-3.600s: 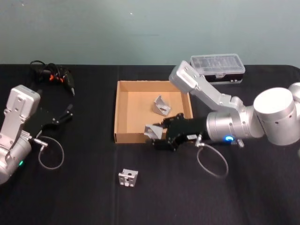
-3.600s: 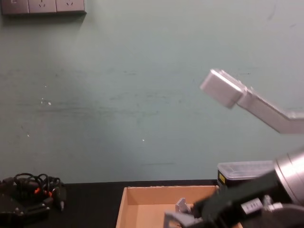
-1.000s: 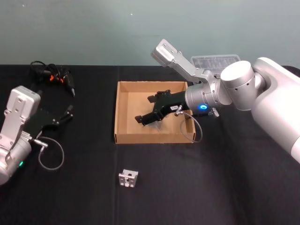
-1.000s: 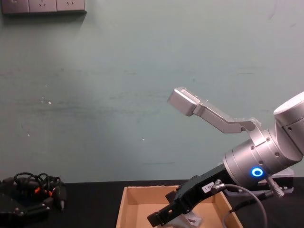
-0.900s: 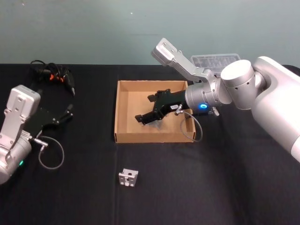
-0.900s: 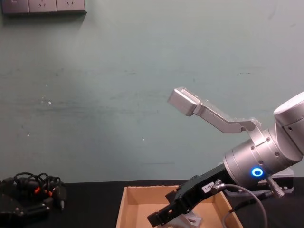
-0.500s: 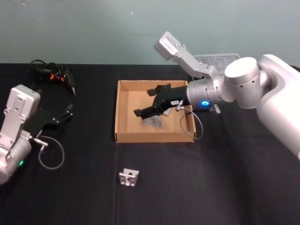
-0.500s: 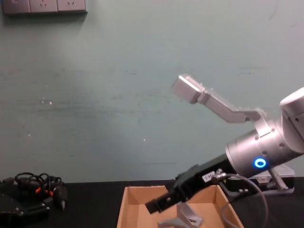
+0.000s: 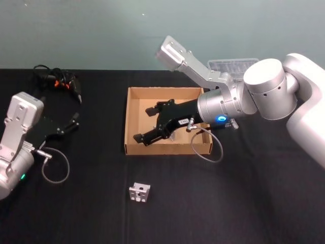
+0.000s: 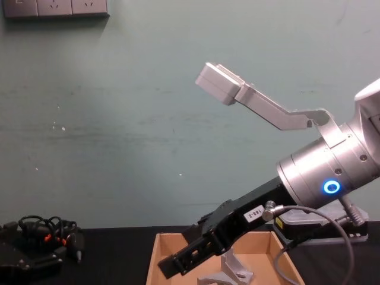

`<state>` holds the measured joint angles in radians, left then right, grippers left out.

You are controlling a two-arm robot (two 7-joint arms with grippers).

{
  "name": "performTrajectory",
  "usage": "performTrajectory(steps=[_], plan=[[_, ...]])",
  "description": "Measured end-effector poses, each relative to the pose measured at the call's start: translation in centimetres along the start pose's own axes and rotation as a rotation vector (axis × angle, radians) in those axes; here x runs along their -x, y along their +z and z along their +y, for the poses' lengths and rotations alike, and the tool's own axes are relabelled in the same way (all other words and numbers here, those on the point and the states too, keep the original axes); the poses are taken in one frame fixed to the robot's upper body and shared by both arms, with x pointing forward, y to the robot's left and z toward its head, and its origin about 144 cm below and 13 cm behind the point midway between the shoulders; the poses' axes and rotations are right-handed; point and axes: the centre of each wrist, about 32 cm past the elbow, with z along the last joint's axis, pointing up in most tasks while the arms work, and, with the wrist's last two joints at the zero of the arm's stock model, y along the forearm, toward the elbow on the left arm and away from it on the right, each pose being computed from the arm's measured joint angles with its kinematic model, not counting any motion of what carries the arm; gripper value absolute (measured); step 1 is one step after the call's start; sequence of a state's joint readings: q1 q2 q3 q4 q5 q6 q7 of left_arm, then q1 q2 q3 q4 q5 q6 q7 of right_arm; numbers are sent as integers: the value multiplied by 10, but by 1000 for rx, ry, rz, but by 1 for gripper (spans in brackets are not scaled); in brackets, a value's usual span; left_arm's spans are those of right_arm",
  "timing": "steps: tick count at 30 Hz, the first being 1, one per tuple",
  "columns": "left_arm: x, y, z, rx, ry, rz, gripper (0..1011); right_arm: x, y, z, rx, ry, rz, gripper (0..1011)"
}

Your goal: Use one hand to pick up the angle iron from the table and place it into the box.

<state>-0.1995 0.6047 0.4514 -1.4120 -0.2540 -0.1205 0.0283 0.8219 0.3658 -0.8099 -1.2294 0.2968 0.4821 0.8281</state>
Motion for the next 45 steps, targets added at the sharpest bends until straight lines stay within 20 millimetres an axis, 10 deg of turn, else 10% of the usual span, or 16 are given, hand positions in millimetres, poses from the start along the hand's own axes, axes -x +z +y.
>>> performTrajectory(steps=[45], plan=[[0, 0, 0, 0, 0, 0, 1011, 16, 36, 57, 396, 396, -90, 1000]])
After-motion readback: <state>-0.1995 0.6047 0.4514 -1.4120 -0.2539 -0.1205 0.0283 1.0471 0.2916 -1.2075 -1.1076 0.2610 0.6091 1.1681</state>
